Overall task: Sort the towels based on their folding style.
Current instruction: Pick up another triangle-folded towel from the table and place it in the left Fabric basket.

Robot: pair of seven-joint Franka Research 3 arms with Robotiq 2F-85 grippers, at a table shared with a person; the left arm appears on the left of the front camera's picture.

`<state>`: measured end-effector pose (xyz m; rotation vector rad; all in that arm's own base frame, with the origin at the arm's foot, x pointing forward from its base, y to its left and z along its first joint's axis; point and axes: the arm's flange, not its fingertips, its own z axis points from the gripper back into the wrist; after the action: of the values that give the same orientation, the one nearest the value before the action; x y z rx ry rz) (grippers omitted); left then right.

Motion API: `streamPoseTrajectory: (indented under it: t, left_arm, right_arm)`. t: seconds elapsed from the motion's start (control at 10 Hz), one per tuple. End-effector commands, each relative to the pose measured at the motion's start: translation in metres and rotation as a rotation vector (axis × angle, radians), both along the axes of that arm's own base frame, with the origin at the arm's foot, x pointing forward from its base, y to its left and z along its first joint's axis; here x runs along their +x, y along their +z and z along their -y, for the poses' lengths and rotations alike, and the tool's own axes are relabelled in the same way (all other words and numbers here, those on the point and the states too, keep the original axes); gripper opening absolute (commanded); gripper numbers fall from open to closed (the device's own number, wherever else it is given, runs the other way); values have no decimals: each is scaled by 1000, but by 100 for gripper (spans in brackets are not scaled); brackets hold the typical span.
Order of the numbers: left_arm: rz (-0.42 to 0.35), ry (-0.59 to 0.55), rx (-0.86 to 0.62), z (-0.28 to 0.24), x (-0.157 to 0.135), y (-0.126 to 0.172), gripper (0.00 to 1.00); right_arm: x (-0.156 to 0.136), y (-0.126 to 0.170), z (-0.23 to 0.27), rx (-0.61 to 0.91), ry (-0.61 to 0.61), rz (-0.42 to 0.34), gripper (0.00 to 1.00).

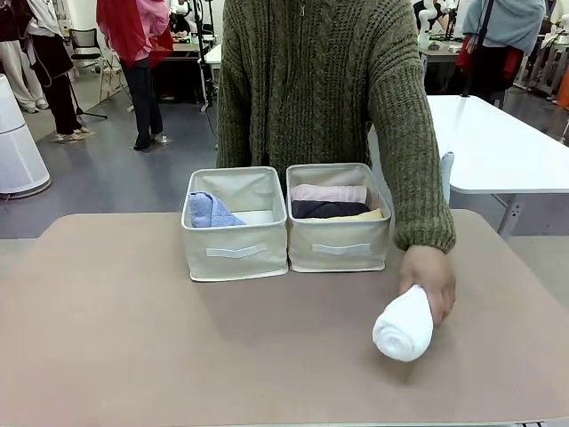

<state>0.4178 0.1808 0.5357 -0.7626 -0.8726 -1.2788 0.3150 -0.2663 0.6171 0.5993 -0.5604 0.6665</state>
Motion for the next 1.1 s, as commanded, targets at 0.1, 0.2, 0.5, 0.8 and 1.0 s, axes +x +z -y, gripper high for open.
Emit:
streamPoseTrajectory:
  t: [0.1, 0.2, 0.5, 0.8, 1.0]
  left_arm:
    - [16, -2, -13, -1, -1, 1, 100]
    - [16, -2, -13, -1, -1, 1, 100]
    - [16, -2, -13, -1, -1, 1, 100]
    - [16, -2, -13, -1, -1, 1, 100]
    - [16, -2, -13, -1, -1, 1, 100]
  right_arm:
    - [0, 0, -2, 5, 8, -3, 100]
    - [0, 0, -2, 5, 8, -3, 100]
    - [0, 0, -2, 5, 8, -3, 100]
    - [0, 0, -2, 5, 8, -3, 100]
    - [0, 0, -2, 5, 8, -3, 100]
